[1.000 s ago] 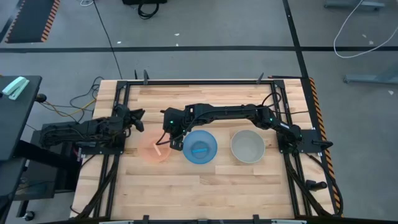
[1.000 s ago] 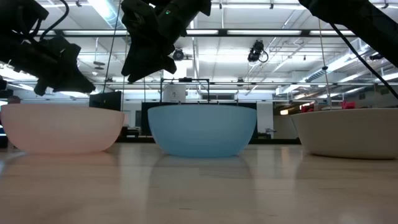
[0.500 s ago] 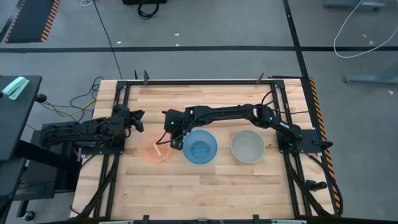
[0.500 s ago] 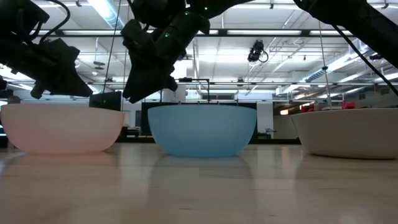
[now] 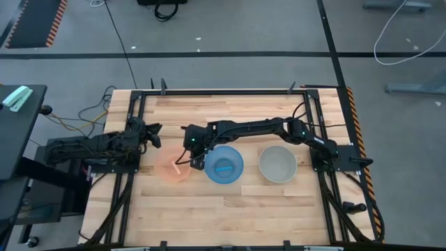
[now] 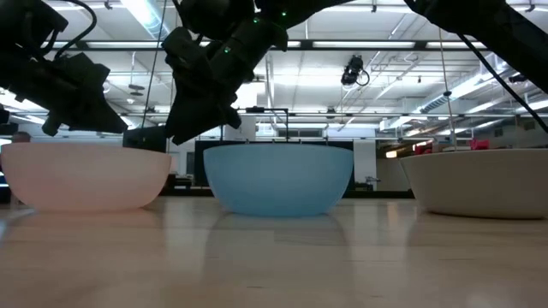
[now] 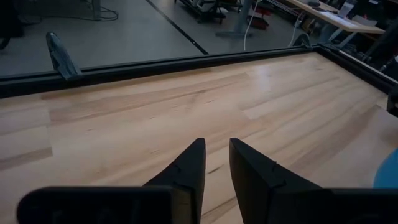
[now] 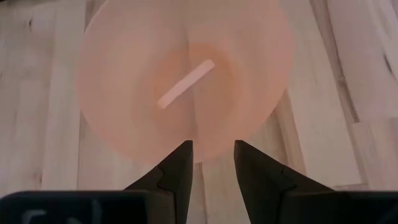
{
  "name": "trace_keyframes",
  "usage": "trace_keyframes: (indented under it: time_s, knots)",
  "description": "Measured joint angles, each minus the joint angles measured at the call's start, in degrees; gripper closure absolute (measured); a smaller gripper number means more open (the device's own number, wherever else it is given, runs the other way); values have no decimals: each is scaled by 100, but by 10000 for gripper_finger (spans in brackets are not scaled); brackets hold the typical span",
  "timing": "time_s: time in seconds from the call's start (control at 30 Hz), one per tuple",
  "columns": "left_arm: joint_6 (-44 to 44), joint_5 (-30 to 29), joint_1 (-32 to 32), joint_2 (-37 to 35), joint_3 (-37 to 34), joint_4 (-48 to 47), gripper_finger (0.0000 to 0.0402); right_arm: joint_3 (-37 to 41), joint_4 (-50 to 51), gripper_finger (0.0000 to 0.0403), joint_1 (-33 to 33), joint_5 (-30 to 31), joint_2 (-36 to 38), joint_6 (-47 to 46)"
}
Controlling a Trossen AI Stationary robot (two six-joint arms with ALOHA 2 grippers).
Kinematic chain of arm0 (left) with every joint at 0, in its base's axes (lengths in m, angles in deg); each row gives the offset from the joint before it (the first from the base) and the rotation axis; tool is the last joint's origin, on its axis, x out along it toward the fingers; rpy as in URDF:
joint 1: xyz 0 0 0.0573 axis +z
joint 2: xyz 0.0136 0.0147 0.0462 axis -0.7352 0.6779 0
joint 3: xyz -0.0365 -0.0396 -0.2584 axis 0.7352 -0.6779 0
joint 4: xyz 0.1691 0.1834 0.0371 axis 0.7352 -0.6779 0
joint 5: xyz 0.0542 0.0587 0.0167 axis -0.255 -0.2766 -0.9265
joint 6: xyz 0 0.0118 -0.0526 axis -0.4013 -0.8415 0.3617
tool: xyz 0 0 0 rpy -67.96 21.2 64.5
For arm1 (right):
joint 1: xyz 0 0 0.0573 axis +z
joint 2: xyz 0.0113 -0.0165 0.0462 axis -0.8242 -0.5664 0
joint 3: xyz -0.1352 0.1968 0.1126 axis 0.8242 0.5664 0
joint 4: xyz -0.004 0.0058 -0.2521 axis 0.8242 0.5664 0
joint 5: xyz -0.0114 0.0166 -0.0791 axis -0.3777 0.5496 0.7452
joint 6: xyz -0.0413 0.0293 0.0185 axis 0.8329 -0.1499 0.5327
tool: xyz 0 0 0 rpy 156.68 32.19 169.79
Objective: Nest bowls inside each other
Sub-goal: Stack the orange bowl on top of the gray bowl, then adjust the blue bowl
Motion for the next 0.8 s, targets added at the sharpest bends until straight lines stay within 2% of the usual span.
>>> trace_keyframes:
  time_s: [0.33, 0.63, 0.8]
  knots:
    - [-3, 8, 1, 36, -4, -10, 319, -7, -310, 277, -29, -78, -445, 11]
    - [86, 37, 1, 231, -7, -16, 319, -73, -381, 277, -98, -65, -399, 5]
    - [171, 530, 1, 312, -9, -18, 320, -83, -278, 277, -47, -66, -385, 173]
